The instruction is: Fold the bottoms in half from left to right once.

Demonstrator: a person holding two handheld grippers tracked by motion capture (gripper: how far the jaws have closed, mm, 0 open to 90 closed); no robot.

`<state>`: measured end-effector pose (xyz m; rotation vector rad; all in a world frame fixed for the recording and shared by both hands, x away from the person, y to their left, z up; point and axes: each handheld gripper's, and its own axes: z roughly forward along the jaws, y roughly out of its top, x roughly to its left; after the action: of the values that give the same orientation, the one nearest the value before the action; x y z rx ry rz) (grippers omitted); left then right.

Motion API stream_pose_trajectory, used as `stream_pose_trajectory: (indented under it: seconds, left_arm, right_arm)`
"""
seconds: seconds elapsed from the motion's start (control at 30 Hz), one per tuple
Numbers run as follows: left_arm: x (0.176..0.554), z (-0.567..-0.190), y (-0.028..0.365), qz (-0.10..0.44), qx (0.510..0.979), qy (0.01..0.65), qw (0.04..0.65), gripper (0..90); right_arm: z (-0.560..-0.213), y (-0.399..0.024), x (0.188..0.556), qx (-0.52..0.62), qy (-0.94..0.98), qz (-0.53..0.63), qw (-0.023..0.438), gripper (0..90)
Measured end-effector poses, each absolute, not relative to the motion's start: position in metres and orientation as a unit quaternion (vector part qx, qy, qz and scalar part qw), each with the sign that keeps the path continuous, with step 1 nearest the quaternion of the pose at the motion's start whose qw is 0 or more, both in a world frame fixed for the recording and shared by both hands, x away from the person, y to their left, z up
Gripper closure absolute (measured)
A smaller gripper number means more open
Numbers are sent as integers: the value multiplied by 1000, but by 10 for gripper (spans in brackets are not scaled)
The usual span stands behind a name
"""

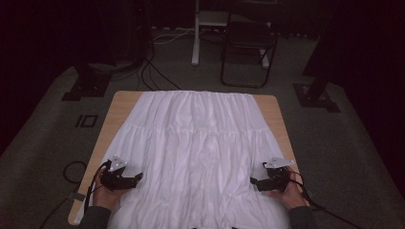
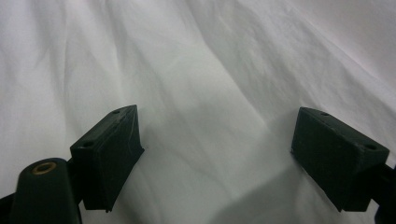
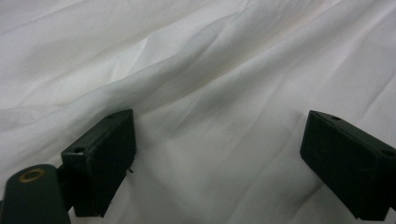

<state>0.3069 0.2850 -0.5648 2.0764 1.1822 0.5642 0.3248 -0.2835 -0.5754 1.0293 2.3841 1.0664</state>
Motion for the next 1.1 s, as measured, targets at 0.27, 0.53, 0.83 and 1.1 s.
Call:
stream_pose_trajectory:
  seconds: [0.27,0.53,0.83,1.1]
  left_arm:
    - [308,-564,283,224,787,468,333,165]
    - [288,-537,302,264,756,484,352,315]
    - [272,-546,354,263,723,562,303,147]
    - [274,-559,361,226,730,572,297,144]
  right_arm:
    - [-576,-283,326,357,839,375,166,99]
    - [-576,-283,325,362,837,374,168,101]
    - [-576,-283,325,363,837,374,169,101]
    - [-576,-283,325,363,837,374,169,101]
